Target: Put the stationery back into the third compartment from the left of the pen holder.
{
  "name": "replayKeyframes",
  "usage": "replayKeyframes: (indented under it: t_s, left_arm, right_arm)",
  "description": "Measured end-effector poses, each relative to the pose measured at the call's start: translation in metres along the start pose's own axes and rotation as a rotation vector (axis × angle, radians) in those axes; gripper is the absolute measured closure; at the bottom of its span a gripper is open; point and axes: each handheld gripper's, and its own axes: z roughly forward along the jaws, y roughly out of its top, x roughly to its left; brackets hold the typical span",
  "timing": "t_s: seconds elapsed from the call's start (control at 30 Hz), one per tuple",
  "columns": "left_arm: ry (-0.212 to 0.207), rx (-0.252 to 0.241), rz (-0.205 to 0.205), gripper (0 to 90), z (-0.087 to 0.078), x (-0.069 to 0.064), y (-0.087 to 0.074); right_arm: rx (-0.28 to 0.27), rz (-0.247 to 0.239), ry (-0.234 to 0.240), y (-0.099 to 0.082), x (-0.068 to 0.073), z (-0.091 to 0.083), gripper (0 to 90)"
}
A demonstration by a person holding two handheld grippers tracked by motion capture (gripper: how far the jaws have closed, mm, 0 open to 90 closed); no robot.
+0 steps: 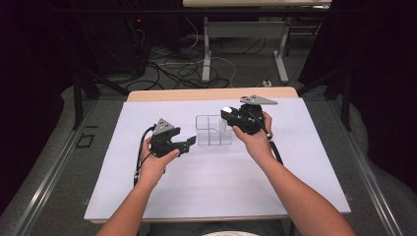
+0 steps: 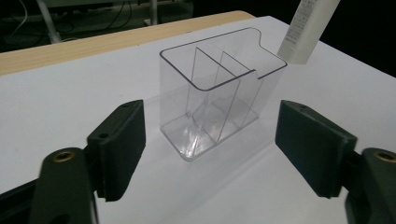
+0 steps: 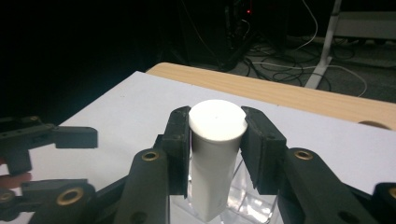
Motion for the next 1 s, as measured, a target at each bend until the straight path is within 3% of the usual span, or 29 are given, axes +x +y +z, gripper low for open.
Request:
replayKeyframes:
  t_s: [0.17, 0.47, 0.87, 1.0]
  left_arm:
    - [0.038, 0.009, 0.002, 15.9, -0.001, 0.004, -0.001]
    - [0.082, 0.021, 0.018, 10.1, 0.001, 0.010, -0.005]
    - [0.114, 0.023, -0.034, 0.4, 0.007, 0.016, -0.009]
    - [0.126, 0.020, -0.049, 0.4, 0.008, 0.017, -0.010]
  right_arm:
    - [0.014, -0.056, -0.028, 0.001, -0.002, 0.004, 64.4]
    - [0.026, -0.075, -0.064, -0.002, -0.006, 0.014, 64.3]
    - [0.041, -0.114, -0.090, -0.008, -0.004, 0.030, 64.3]
    - [0.052, -0.099, -0.098, -0.009, -0.006, 0.033, 64.2]
